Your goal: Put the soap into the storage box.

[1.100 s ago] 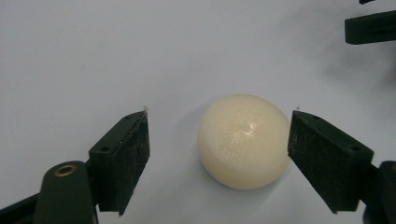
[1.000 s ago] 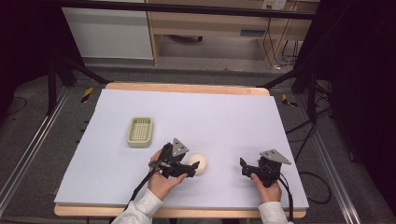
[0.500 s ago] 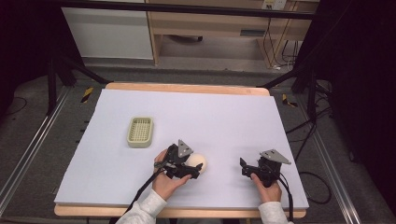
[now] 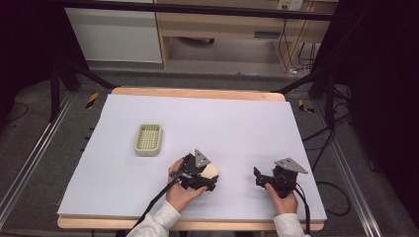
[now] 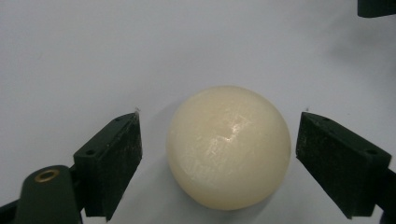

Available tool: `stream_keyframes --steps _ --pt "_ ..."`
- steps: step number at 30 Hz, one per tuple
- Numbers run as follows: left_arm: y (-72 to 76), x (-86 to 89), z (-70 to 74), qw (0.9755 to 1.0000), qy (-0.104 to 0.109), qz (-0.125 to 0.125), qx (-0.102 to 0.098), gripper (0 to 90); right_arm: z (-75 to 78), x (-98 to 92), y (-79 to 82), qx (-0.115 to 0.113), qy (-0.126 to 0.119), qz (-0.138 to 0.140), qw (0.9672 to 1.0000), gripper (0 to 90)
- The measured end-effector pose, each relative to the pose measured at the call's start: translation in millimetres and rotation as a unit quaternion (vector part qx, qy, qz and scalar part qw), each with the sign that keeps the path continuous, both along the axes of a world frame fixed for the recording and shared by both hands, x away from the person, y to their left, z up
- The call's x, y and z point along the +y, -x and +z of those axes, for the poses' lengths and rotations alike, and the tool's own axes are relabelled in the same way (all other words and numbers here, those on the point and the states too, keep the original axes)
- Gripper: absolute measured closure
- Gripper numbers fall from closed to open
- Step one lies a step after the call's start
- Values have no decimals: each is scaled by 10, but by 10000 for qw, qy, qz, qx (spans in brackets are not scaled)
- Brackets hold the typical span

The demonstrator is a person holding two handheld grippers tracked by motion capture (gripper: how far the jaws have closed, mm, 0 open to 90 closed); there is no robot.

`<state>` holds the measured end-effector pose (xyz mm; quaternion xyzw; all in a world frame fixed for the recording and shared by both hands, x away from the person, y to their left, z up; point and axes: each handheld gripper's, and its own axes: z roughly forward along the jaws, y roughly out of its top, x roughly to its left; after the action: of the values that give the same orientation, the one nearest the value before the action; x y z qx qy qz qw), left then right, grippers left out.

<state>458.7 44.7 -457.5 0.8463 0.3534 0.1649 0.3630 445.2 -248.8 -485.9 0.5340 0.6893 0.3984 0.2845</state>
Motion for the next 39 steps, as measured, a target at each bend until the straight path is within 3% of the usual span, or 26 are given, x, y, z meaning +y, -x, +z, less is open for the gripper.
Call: stream_keyframes --steps 22,39 --pt "-76 -94 -148 9996 -155 26 242 188 -1 0 -3 9 3 1 10000 35" --pt "-65 -125 -165 9995 -166 96 255 240 -1 0 -3 17 -1 -7 10000 35"
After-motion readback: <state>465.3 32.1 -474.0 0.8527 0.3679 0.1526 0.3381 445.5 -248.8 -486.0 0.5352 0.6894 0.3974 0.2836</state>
